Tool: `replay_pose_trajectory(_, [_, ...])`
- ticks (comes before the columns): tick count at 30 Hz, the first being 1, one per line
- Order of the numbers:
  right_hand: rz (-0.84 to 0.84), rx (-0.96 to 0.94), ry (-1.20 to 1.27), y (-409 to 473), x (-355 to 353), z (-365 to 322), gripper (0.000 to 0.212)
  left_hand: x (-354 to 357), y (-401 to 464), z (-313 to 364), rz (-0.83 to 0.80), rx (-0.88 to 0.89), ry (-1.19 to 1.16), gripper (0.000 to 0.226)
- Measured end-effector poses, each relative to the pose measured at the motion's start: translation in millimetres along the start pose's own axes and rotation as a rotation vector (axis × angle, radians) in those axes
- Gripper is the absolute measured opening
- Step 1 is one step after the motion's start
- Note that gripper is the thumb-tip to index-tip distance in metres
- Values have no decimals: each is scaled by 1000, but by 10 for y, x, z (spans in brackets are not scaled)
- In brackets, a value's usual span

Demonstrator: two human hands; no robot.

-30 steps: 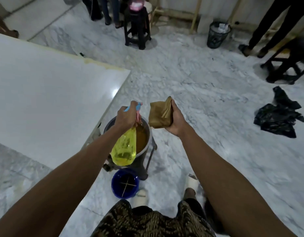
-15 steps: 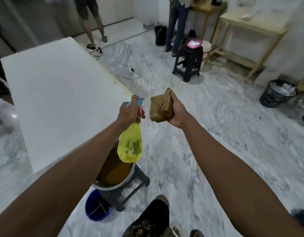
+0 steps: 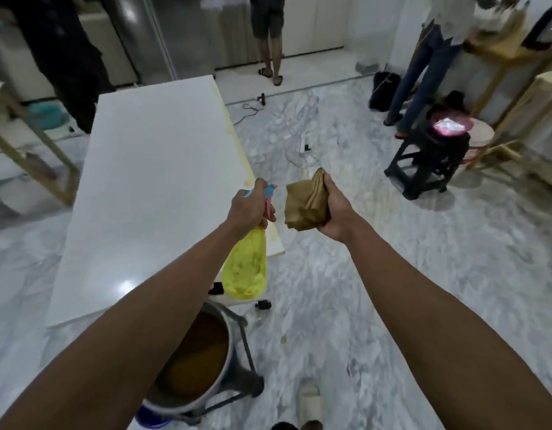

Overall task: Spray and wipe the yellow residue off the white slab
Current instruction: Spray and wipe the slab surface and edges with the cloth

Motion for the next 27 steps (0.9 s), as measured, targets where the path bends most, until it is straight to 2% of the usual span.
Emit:
replay_pose_trajectory(9, [-178,159,-59,1394,315,-730,73,-8,1074,696,168,68,22,39])
replay_pose_trajectory(14, [-347,216,-86,2361,530,-1193,77,3,1865,1035,335,64,-43,51])
replay_pose_trajectory(17, [-420,255,-79,2874,567,-1523,77,67,2238,1233,428,25,-77,68])
replay_pose_trajectory(19, [-470,261,-77,3233,658,-1796,78,89,2531,1375,489,37,-101,67])
replay_pose_trajectory(22, [-463,320,-64,3656,724,-2005,76,83,2891,1418,550,-20,-137,76])
replay_pose_trajectory(27, [-444,333,-53,4360,805,-2300,69,45,3594,1457,639,-73,-168,57])
Point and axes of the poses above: each hand's wrist, its own y-axis towards the middle knuckle, its own x-axis out of the palm, z = x × y, the point moved 7 cm from there along y, towards the middle knuckle, and after that the axes turned 1 degree about -y, right-handed, at the moved point
